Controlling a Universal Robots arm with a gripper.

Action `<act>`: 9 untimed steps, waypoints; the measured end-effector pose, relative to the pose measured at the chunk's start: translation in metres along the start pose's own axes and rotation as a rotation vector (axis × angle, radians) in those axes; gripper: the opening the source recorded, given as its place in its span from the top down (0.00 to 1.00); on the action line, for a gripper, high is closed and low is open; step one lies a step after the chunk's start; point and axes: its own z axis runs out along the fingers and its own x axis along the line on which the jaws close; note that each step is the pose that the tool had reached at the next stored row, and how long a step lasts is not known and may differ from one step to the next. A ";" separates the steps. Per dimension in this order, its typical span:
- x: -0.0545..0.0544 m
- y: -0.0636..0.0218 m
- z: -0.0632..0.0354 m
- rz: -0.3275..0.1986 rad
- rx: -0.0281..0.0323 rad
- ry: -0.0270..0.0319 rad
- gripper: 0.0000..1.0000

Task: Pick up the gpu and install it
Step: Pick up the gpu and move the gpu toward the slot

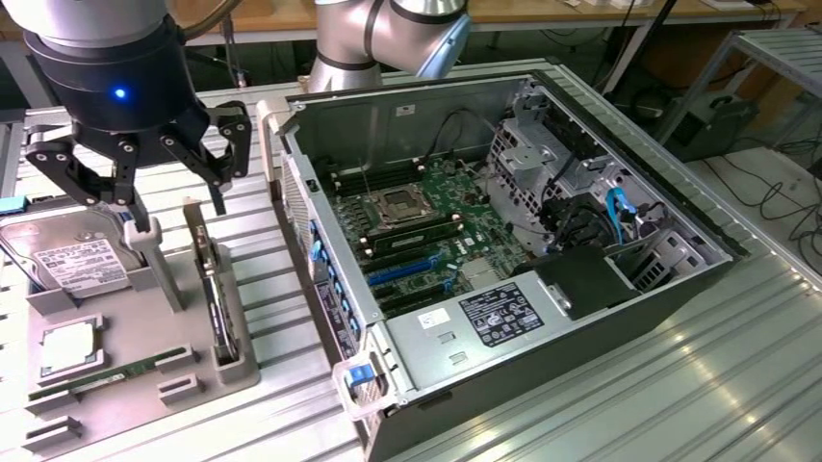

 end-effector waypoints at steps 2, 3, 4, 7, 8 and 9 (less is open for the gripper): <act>0.000 -0.0003 0.0014 -0.003 -0.0002 0.0001 0.34; 0.000 -0.0007 0.0026 -0.006 -0.0001 0.0003 0.34; 0.000 -0.0010 0.0043 -0.007 -0.0002 0.0003 0.34; 0.000 -0.0024 0.0084 -0.009 -0.0003 0.0004 0.34; 0.000 -0.0034 0.0103 -0.010 -0.0004 0.0005 0.34; 0.000 -0.0042 0.0112 -0.011 -0.0013 0.0006 0.34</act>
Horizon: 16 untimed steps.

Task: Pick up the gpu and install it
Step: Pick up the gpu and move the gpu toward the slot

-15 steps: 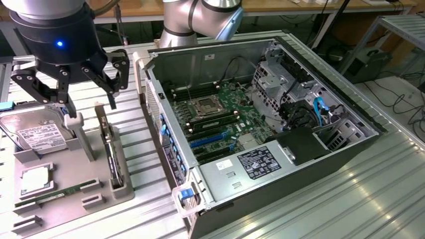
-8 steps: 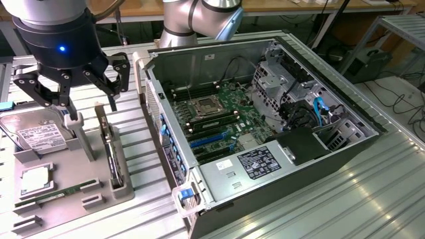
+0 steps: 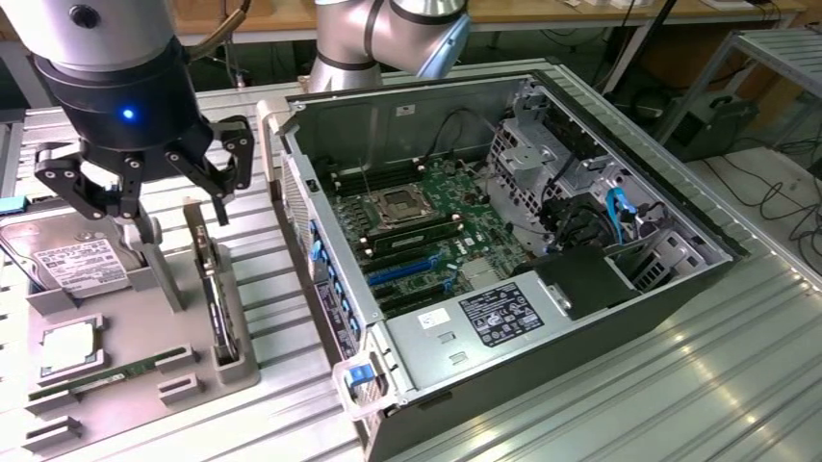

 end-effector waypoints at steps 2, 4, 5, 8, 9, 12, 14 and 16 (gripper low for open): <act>0.000 -0.0008 0.0016 -0.002 -0.0009 -0.0002 0.34; 0.000 -0.0015 0.0031 -0.004 -0.0010 0.0001 0.34; 0.000 -0.0019 0.0041 -0.005 -0.0011 0.0001 0.34; 0.000 -0.0029 0.0066 -0.008 -0.0012 0.0002 0.34; 0.000 -0.0032 0.0074 -0.009 -0.0013 0.0003 0.34; 0.000 -0.0040 0.0097 -0.011 -0.0014 0.0004 0.34; 0.000 -0.0051 0.0119 -0.014 -0.0014 0.0006 0.34; 0.000 -0.0061 0.0139 -0.015 -0.0016 0.0006 0.34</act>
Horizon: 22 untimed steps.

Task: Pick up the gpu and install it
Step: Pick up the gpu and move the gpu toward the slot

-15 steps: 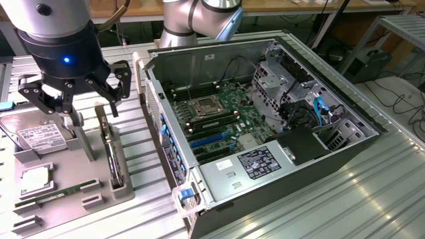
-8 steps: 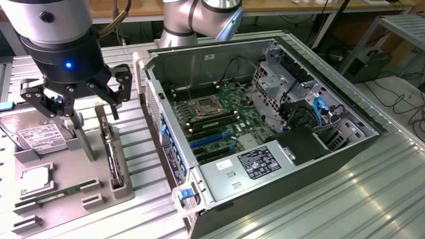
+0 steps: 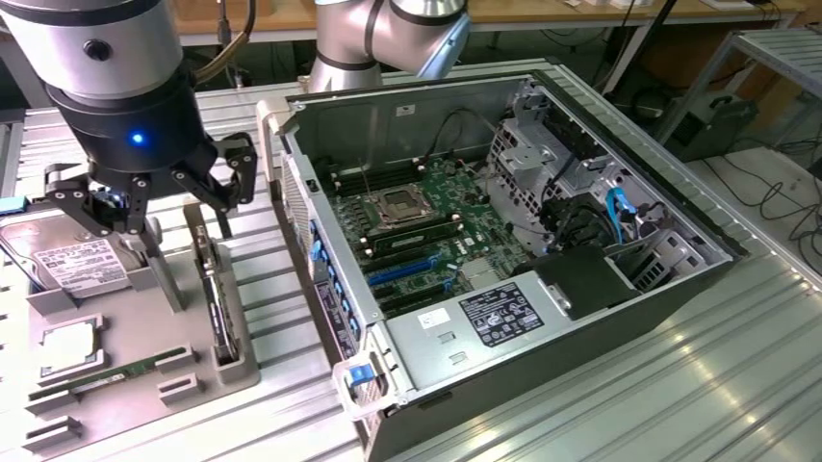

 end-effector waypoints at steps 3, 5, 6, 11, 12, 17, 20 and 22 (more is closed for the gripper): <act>0.000 -0.0012 0.0023 -0.002 0.0000 0.0002 0.34; 0.000 -0.0019 0.0037 -0.004 -0.0001 0.0002 0.34; 0.000 -0.0022 0.0045 -0.005 -0.0002 0.0002 0.34; 0.000 -0.0039 0.0087 -0.009 -0.0003 0.0004 0.34; 0.000 -0.0043 0.0095 -0.009 -0.0003 0.0004 0.34; 0.000 -0.0064 0.0159 -0.013 -0.0004 0.0007 0.34; 0.001 -0.0068 0.0215 -0.012 -0.0005 0.0005 0.34; 0.001 -0.0070 0.0251 -0.013 -0.0004 0.0006 0.34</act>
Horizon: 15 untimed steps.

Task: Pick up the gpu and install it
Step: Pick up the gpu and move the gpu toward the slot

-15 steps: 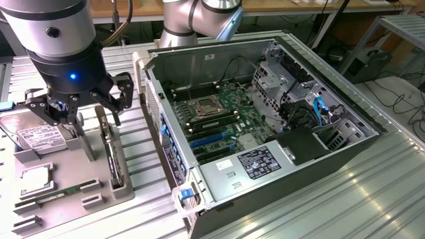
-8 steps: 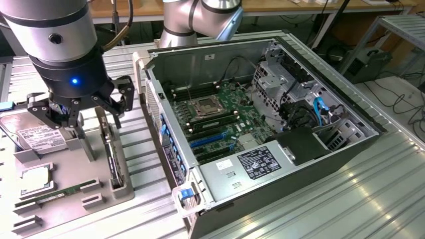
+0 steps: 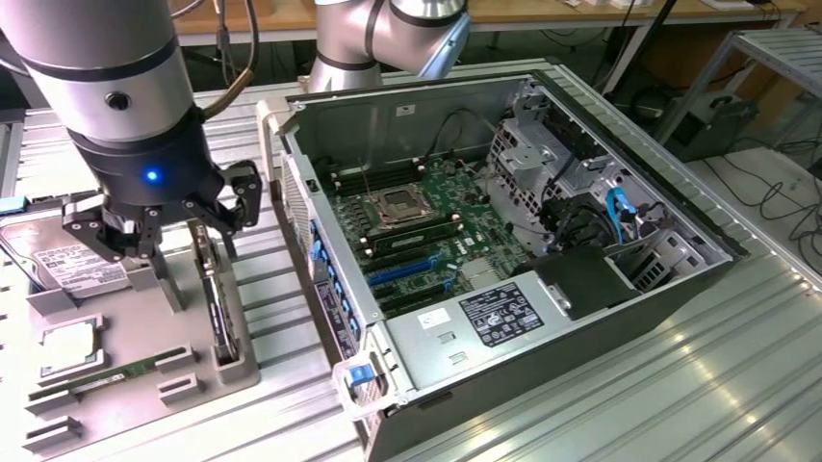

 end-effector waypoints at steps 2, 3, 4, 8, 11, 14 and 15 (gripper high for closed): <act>0.000 -0.0003 0.0037 0.000 0.0000 0.0000 0.34; 0.000 -0.0005 0.0053 0.000 0.0000 0.0000 0.34; 0.000 -0.0006 0.0066 0.000 0.0000 0.0000 0.34; 0.000 -0.0009 0.0106 0.000 -0.0001 0.0018 0.34; 0.000 -0.0011 0.0152 0.001 -0.0001 0.0034 0.34; 0.000 -0.0013 0.0193 0.003 0.0000 0.0045 0.34; 0.000 -0.0014 0.0204 0.003 -0.0001 0.0045 0.34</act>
